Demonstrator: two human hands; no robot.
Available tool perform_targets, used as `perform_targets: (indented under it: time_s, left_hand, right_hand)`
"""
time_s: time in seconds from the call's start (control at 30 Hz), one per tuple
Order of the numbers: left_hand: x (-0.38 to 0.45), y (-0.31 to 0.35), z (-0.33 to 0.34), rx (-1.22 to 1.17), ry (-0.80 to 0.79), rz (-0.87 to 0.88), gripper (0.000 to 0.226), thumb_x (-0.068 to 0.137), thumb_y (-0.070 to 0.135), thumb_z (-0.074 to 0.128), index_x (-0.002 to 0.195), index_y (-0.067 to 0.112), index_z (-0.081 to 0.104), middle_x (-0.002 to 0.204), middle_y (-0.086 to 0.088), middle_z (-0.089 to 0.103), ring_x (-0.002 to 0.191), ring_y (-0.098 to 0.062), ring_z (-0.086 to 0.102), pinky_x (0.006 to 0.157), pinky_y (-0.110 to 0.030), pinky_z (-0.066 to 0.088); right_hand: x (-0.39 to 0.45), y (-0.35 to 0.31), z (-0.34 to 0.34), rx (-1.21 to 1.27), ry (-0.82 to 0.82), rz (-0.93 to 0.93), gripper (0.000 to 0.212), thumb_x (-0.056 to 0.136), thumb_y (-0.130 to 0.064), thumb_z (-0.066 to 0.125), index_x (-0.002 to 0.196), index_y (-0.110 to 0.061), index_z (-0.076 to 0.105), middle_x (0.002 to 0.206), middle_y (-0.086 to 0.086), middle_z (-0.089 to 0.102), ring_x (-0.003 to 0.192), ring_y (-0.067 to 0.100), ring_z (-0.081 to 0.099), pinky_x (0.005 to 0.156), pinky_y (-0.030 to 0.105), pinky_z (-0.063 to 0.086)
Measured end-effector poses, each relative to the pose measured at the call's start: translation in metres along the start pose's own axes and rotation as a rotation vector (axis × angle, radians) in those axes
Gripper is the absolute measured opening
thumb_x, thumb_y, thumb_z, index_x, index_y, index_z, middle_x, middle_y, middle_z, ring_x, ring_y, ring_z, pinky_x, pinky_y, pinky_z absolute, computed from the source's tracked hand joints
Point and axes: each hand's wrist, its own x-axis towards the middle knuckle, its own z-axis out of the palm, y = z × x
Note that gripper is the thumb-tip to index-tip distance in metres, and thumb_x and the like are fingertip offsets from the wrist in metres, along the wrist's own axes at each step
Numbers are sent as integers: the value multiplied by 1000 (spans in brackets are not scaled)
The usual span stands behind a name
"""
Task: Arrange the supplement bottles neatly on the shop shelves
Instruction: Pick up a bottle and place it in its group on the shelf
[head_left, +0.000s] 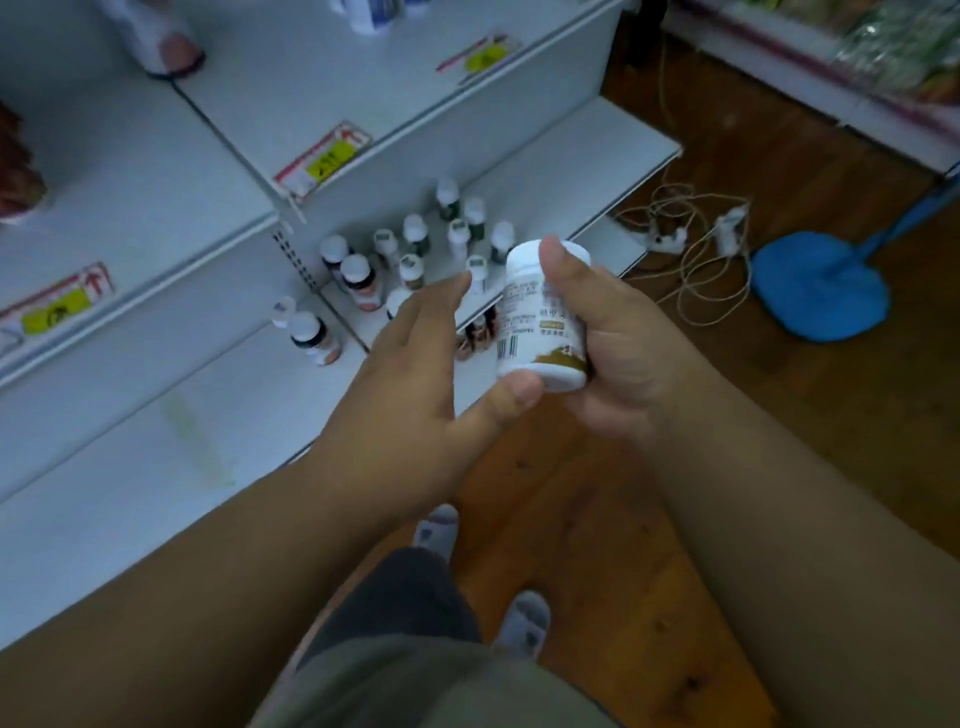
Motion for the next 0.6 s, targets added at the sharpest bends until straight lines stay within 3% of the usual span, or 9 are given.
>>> perform_targets:
  time_s: [0.13,0.27,0.33,0.47,0.6]
  left_hand:
    - [37,32,-15,-22,-26,31,98,71,88,32,152,39,11,158,15,21,132,4,24,101,-31,31]
    - [103,59,-19,-18,-79,144,105,69,88,34,155,28,16,157,7,27,139,-4,27,111,-32,29]
    - [138,71,-21,-9,-122,201,100,72,83,37,154,30,16,155,8,29,139,-7,30,113,-39,33]
    - [201,94,-23,16,-136,263,101,71,89,34,153,34,15,155,12,27,140,-5,28,113,-41,33]
    - [286,146,-7,59,-140,302,102,70,91,30,153,34,13,159,11,22,143,-7,23,116,-42,29]
  right_hand:
    - [-5,-58,0,67,72,42,52,90,-35,57,129,0,59,105,20,64,90,28,65,68,39,58]
    - [10,-110,-12,-28,126,-115,52,81,-33,65,124,-4,59,106,19,69,94,30,69,74,45,59]
    - [17,-136,-18,-160,140,-228,48,77,-36,67,117,-10,61,101,13,71,95,27,71,78,45,59]
    - [29,-196,-33,-485,217,-363,53,69,-44,72,116,-20,59,111,12,69,106,29,68,85,47,60]
    - [53,-279,-75,-672,280,-484,46,76,-37,83,113,-27,58,112,3,68,105,25,67,85,47,59]
